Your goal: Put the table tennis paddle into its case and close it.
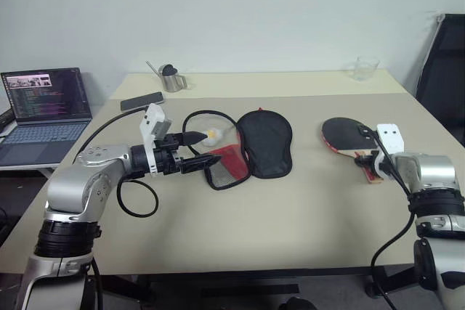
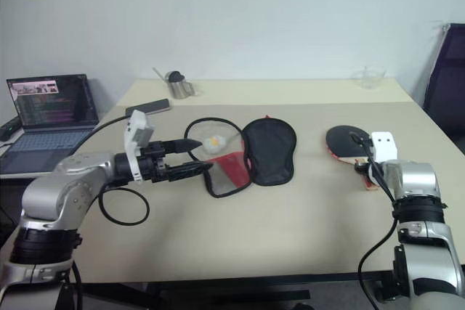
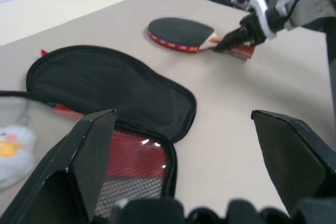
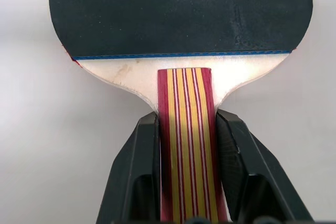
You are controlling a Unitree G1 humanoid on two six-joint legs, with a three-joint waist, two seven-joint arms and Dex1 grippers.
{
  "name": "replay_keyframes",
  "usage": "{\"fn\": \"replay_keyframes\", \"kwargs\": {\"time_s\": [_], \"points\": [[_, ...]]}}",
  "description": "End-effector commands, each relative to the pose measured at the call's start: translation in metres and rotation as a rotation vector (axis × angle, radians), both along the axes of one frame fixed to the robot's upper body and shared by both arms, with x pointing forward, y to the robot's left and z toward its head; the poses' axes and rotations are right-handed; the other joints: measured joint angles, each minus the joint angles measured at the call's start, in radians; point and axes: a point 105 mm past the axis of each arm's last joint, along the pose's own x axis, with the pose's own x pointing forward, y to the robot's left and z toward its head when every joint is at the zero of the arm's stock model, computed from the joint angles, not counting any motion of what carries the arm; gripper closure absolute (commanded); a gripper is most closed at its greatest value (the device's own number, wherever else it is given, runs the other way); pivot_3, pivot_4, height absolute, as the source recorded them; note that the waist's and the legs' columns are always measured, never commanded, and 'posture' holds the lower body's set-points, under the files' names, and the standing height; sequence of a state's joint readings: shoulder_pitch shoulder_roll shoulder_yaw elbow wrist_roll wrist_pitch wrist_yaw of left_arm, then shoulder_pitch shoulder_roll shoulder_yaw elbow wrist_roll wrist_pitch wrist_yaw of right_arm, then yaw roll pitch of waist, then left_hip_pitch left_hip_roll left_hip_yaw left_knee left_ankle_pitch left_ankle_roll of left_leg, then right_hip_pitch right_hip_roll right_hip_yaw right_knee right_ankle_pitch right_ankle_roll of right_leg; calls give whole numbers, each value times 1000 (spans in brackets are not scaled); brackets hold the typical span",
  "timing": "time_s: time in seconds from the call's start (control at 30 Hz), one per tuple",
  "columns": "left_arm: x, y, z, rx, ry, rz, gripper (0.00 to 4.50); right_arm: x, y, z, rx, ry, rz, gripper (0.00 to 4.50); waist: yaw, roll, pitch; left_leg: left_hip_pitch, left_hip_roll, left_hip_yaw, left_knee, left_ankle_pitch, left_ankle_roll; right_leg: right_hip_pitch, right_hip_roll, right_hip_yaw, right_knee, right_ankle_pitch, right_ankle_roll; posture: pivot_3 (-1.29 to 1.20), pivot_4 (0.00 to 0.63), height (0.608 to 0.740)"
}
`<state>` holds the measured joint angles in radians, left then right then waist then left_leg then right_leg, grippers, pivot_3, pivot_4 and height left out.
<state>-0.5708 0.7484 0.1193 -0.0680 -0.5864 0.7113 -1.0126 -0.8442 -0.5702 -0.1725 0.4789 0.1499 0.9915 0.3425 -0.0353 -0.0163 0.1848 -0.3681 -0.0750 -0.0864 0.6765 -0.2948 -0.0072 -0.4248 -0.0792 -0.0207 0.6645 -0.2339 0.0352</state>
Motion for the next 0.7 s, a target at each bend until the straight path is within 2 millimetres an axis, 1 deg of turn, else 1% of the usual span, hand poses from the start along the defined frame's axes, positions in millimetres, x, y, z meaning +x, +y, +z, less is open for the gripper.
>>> {"fn": "replay_keyframes", "kwargs": {"time_s": [0.03,0.13,0.2,0.27,0.37,0.47,0.5,0.53,0.6,0.7], "points": [[0,13,10,24,-55,42,0,14,31,74,44,-224,32,3412,-3,0,0,0,0,2,-1,0,0,-1,1,2,0,0,0,0,150,740],[1,17,9,33,-51,55,0,20,63,89,70,-265,65,3412,-2,0,0,1,1,3,-1,-1,0,-1,2,4,0,0,0,0,150,740],[1,17,9,27,-50,62,0,24,89,97,104,-287,98,3412,0,0,0,1,2,2,-1,-1,0,-1,3,4,-1,0,0,0,150,740],[0,17,7,24,-44,63,0,28,117,100,126,-302,130,3412,1,0,0,1,1,2,-1,-1,0,-1,2,4,-1,0,0,0,150,740],[-1,16,1,24,-29,71,0,37,155,95,161,-300,162,3412,1,0,0,0,1,3,-1,-1,0,-3,3,5,0,0,0,0,150,740],[-2,16,0,19,-24,76,0,42,180,92,199,-295,184,3412,1,0,0,-1,1,3,-1,-1,0,-5,3,6,0,0,0,0,150,740],[-4,16,-1,20,-23,78,0,44,193,89,212,-289,202,3412,2,0,0,-2,1,3,-1,-1,0,-7,3,6,0,0,0,0,150,740],[-4,16,-1,21,-22,80,0,44,202,87,220,-285,215,3412,1,0,0,-4,1,3,-1,-1,0,-8,3,6,0,0,0,0,150,740],[-5,16,-2,18,-21,89,0,46,213,83,227,-282,224,3412,1,0,0,-11,1,4,0,-1,0,-16,3,7,2,1,-1,0,150,740],[-10,17,-2,16,-20,99,0,46,226,69,253,-246,223,3412,-1,0,0,-14,1,4,0,-1,0,-19,3,7,1,1,-1,0,150,740]]}}
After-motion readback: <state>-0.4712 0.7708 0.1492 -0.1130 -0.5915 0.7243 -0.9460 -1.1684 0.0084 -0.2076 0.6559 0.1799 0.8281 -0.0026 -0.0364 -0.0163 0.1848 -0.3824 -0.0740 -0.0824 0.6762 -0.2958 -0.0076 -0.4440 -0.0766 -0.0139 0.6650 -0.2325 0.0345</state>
